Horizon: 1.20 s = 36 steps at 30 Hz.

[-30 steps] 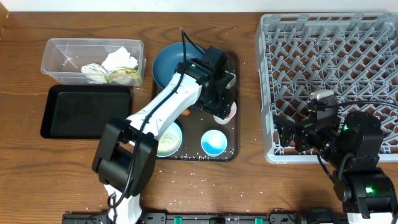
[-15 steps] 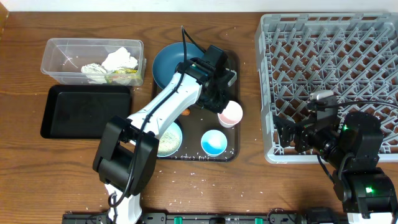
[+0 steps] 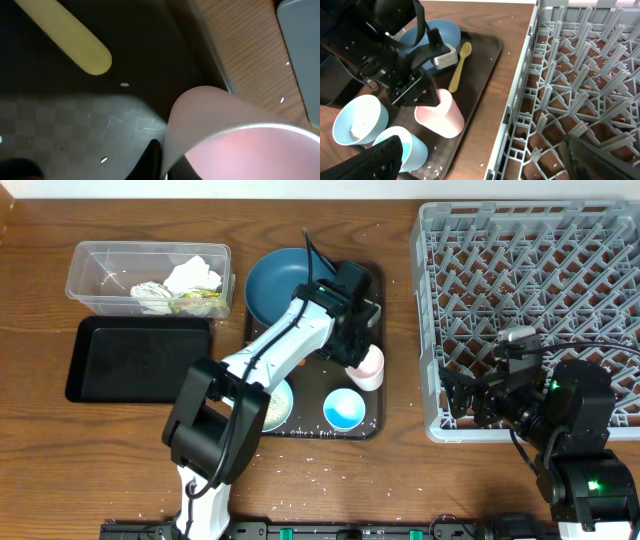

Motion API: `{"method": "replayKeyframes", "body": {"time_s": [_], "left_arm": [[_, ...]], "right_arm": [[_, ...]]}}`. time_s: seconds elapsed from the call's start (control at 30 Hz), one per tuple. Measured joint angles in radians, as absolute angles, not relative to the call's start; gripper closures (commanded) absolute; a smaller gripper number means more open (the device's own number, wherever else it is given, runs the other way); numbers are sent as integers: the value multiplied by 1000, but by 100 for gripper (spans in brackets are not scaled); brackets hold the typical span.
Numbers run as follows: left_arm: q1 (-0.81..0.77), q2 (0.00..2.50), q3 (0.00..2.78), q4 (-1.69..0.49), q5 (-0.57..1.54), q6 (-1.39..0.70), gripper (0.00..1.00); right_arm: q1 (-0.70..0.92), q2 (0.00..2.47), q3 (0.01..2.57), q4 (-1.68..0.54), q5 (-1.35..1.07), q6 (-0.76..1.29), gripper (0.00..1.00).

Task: Sort waste into correct bins and load items into the dishwasher rack
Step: 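Move the left gripper to the pink cup and grasp it, then lift the pink cup and hand it to the right gripper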

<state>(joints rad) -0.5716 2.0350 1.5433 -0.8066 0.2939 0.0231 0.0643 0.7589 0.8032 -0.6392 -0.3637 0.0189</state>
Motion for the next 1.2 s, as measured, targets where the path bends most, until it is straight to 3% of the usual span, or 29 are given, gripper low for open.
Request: {"method": "replayKeyframes", "body": {"time_s": [0.33, 0.63, 0.87, 1.2], "left_arm": [[-470, 1983, 1543, -822, 400, -26, 94], [-201, 1770, 1557, -815, 967, -30, 94], [-178, 1769, 1558, -819, 1282, -30, 94], [-178, 1769, 1558, -823, 1439, -30, 94]], "right_arm": [[64, 763, 804, -542, -376, 66, 1], [64, 946, 809, -192, -713, 58, 7], [65, 1163, 811, 183, -1042, 78, 10], [180, 1304, 811, 447, -1205, 181, 9]]}}
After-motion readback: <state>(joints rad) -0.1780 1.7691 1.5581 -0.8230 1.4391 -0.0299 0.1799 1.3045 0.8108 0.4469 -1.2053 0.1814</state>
